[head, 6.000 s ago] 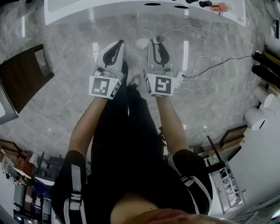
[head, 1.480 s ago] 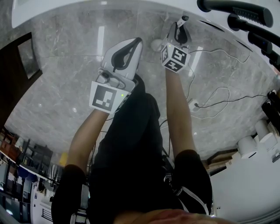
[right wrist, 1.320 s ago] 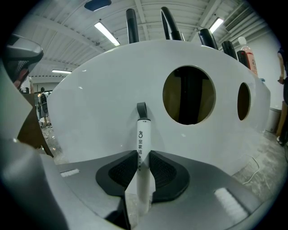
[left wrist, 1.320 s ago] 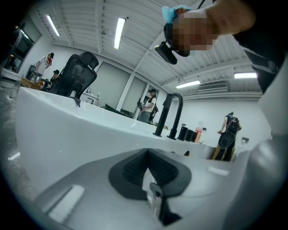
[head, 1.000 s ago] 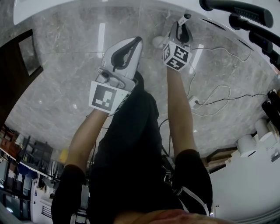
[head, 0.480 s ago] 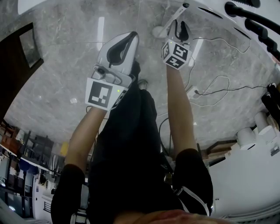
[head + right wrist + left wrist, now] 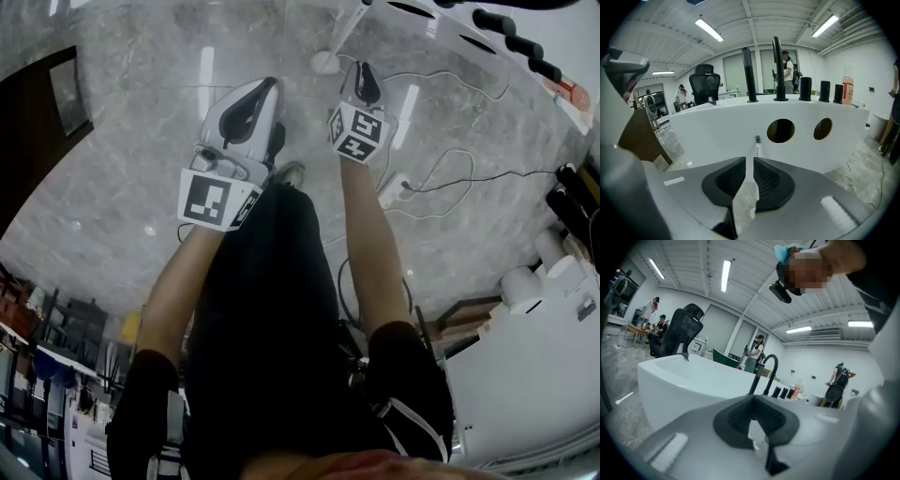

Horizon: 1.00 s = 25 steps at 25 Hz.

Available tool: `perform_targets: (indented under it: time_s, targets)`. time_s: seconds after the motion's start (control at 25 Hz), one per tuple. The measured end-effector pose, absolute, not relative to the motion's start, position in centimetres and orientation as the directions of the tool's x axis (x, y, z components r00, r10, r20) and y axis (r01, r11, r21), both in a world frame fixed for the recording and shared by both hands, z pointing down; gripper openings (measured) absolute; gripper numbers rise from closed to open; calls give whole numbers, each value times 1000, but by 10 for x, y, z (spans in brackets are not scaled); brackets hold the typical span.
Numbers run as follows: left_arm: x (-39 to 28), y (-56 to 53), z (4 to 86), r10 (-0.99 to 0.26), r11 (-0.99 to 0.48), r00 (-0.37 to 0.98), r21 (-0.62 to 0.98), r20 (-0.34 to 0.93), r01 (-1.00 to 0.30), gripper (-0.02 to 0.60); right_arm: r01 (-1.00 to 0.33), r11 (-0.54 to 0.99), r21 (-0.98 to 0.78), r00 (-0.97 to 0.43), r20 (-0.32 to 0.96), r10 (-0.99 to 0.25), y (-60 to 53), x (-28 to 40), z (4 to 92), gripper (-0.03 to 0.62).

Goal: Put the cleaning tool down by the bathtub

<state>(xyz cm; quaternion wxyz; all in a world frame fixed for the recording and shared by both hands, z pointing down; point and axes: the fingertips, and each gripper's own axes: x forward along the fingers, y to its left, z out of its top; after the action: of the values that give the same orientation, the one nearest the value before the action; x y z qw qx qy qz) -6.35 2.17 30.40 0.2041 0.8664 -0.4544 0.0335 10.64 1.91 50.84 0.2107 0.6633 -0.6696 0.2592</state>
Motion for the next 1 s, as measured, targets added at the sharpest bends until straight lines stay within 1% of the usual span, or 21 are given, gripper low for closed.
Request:
perform_targets:
  time_s: [0.2,0.36,0.64,0.88,1.0]
  targets:
    - [-58,48,262,-782,-502,582,328,223,-800,9,-996,-18,-86,-40,626,-779,53,104,462,31]
    - [-51,64,215,-794,-513,581,315,179,-799,9,-996,-16,-92,-45,623,-781,75,102,425,12]
    - [-48,94,135,-817,-514,565,296,120,-805,8,-994,-2,-112,-65,594,-802,107,99,344,3]
    - [-48,136,79,-828,-505,552,298,99,-810,9,-988,-36,-152,-64,608,-792,145,104,274,0]
    - [-47,157,57,-832,-498,546,307,96,-811,9,-985,-23,-173,-83,582,-809,157,103,234,0]
